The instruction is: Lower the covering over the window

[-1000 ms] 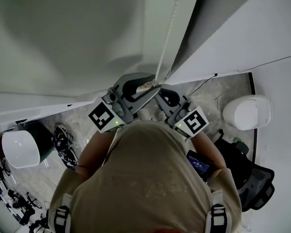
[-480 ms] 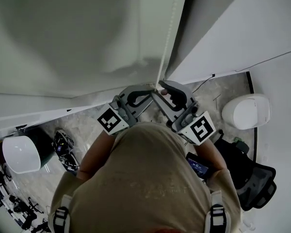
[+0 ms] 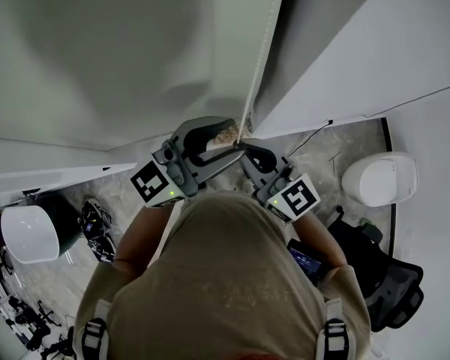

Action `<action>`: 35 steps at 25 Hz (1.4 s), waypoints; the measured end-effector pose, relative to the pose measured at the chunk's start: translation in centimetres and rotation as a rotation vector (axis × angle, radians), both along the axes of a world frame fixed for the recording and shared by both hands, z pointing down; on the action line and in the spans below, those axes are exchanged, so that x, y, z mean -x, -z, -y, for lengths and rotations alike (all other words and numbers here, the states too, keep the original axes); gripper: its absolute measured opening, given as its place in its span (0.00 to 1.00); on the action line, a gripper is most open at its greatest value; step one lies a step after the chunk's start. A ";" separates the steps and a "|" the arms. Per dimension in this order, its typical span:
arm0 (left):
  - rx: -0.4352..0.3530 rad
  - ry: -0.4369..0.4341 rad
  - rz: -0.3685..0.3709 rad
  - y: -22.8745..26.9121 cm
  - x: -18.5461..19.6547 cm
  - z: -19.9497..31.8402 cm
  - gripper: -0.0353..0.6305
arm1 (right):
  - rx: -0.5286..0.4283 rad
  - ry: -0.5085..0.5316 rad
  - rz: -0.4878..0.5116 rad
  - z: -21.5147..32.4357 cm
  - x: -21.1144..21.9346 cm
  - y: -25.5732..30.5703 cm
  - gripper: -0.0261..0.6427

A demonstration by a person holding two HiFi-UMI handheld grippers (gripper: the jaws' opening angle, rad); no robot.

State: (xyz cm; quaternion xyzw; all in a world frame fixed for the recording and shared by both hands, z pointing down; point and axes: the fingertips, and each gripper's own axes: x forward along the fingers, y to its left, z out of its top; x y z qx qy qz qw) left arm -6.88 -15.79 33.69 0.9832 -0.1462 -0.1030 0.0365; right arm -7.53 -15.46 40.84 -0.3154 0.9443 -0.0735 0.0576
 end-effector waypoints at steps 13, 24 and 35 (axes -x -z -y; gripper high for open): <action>0.081 0.033 0.105 -8.0 -3.0 -2.1 0.08 | -0.136 -0.028 0.032 0.2 -2.5 5.1 0.25; -0.005 0.040 -0.006 -0.6 -0.7 -0.9 0.30 | -0.052 -0.015 -0.076 -0.7 -0.6 0.1 0.06; 0.058 0.122 0.144 -7.3 -1.4 0.7 0.09 | -0.070 0.062 0.067 -0.7 -3.1 4.8 0.35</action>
